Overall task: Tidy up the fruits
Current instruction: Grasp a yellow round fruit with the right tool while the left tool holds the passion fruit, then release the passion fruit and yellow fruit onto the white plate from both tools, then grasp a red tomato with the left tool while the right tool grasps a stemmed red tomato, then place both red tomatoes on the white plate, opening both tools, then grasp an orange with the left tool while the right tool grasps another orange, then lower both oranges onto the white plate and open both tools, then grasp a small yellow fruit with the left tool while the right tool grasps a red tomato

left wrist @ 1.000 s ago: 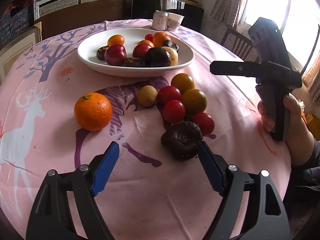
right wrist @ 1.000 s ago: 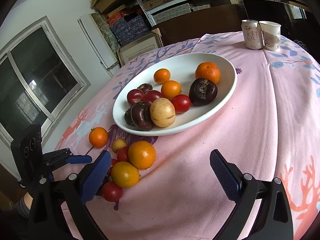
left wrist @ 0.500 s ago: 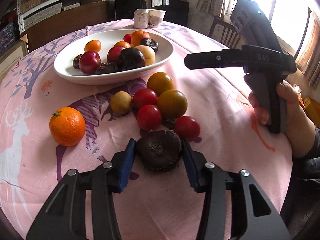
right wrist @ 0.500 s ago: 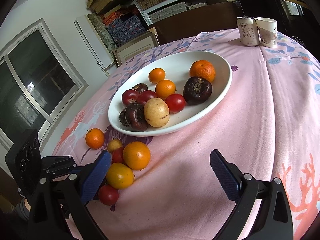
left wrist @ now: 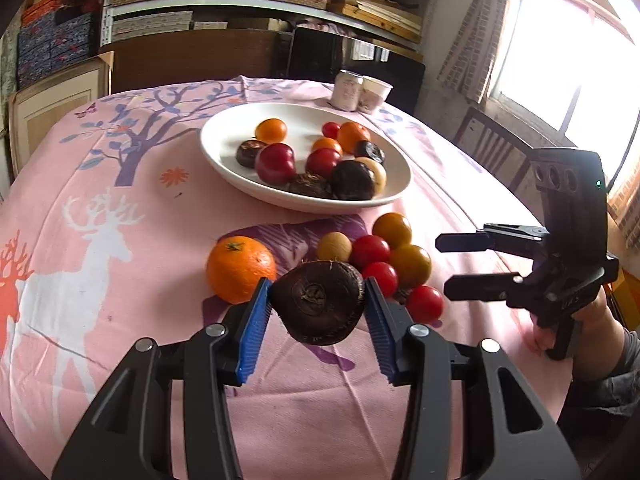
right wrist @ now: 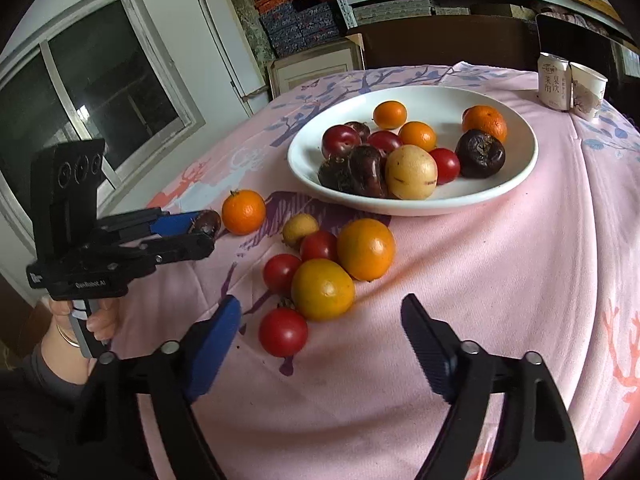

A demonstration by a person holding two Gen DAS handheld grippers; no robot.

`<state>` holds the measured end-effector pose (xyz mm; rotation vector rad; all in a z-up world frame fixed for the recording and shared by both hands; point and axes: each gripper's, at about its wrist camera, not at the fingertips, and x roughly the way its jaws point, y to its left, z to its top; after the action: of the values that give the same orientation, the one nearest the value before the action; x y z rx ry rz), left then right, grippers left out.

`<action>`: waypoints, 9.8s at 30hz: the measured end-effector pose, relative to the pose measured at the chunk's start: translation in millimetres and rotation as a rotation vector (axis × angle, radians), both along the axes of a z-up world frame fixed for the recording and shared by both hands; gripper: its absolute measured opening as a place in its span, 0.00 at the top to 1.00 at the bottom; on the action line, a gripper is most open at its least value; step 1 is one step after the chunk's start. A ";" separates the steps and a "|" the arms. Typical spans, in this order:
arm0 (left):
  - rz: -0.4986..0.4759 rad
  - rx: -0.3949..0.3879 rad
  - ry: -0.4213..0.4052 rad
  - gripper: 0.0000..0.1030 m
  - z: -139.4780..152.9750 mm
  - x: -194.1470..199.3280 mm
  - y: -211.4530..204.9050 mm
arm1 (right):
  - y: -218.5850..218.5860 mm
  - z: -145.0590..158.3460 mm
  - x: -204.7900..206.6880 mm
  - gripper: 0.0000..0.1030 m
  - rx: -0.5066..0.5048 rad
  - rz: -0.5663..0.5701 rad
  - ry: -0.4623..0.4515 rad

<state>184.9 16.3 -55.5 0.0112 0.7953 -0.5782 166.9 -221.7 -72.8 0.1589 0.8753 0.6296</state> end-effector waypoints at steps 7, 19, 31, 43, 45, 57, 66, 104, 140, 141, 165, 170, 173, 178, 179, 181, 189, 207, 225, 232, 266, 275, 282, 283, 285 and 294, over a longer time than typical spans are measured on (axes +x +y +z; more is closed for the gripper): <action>-0.005 -0.009 -0.002 0.56 1.6 -2.7 3.0 | 19.5 -12.9 16.8 0.44 -0.039 0.026 0.066; 0.000 0.004 -0.008 0.56 0.2 -2.5 1.3 | 0.2 -4.0 3.8 0.64 0.109 0.012 0.039; 0.078 -0.007 -0.055 0.56 24.5 2.3 -13.0 | -51.0 40.7 -3.9 0.64 0.089 -0.095 -0.068; 0.069 0.066 -0.057 0.56 46.6 87.4 -74.3 | -46.2 66.5 101.7 0.63 0.070 -0.166 -0.064; 0.080 0.065 -0.036 0.48 42.3 102.6 -78.0 | -46.4 64.2 113.9 0.57 0.080 -0.192 -0.059; 0.078 0.041 -0.040 0.19 44.1 48.9 -31.2 | -41.4 71.1 55.5 0.03 0.000 -0.212 -0.113; 0.049 0.217 0.017 0.19 -3.9 -19.7 -2.6 | 23.3 15.9 -15.0 0.03 -0.147 -0.004 -0.042; -0.013 0.347 -0.036 0.74 -26.9 15.7 -74.0 | -17.4 11.2 -49.8 0.34 -0.272 -0.024 -0.048; 0.001 0.269 -0.041 0.75 -15.2 5.8 -56.2 | 14.3 3.3 -28.3 0.69 -0.291 -0.023 -0.019; 0.003 0.252 -0.046 0.75 -10.2 5.9 -54.0 | 9.4 9.4 -26.9 0.69 -0.272 -0.030 -0.027; 0.140 0.189 -0.120 0.30 50.2 74.7 -47.1 | -21.4 68.9 67.7 0.36 -0.145 -0.204 -0.092; 0.163 0.336 -0.146 0.20 14.4 31.8 -28.0 | -20.1 38.6 23.3 0.34 -0.162 -0.181 -0.044; 0.208 0.360 -0.102 0.20 -6.6 32.4 -16.3 | -22.3 19.7 11.1 0.34 -0.147 -0.195 0.010; 0.234 0.371 -0.047 0.25 -24.7 41.4 -8.7 | -23.7 1.8 1.5 0.34 -0.121 -0.211 0.066; 0.237 0.365 -0.043 0.28 -24.8 42.6 -7.2 | -22.6 0.5 0.8 0.34 -0.129 -0.211 0.068; 0.211 0.341 -0.021 0.44 -26.7 44.3 -7.3 | -22.9 -1.1 -0.2 0.34 -0.141 -0.211 0.070; 0.190 0.318 -0.012 0.57 -26.9 39.6 -13.3 | -19.2 -3.8 0.0 0.34 -0.153 -0.196 0.072; 0.225 0.272 -0.025 0.57 -19.7 36.9 -3.7 | 11.9 -7.1 42.1 0.45 -0.138 -0.190 0.078; 0.241 0.232 -0.042 0.57 -13.4 33.8 3.5 | 3.5 -7.9 39.7 0.64 0.021 -0.160 0.161; 0.232 0.214 -0.082 0.57 0.5 28.0 -1.2 | -34.2 24.3 25.5 0.64 0.114 -0.195 0.106; 0.163 0.343 -0.106 0.20 0.9 -10.7 -16.7 | 38.3 16.6 1.1 0.45 -0.276 -0.024 -0.077; 0.213 0.316 -0.052 0.20 -6.1 -12.1 -0.1 | 67.3 -6.4 26.0 0.68 -0.309 0.012 0.010; 0.212 0.314 -0.051 0.20 -6.4 -7.5 -10.5 | 43.0 -1.8 15.3 0.73 -0.218 -0.033 0.025; 0.207 0.314 -0.051 0.20 -6.2 -6.7 -14.4 | 36.9 1.5 11.1 0.73 -0.205 -0.040 0.019; 0.196 0.313 -0.055 0.20 -6.1 -4.9 -22.4 | 24.6 7.2 5.3 0.73 -0.181 -0.054 0.016; 0.116 0.352 -0.089 0.20 -13.2 10.5 -76.4 | -37.2 23.0 -21.8 0.73 -0.105 -0.146 0.009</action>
<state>195.5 -60.0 -68.8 0.3100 0.7969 -0.3206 145.1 -259.0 -49.8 0.1294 0.8944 0.4456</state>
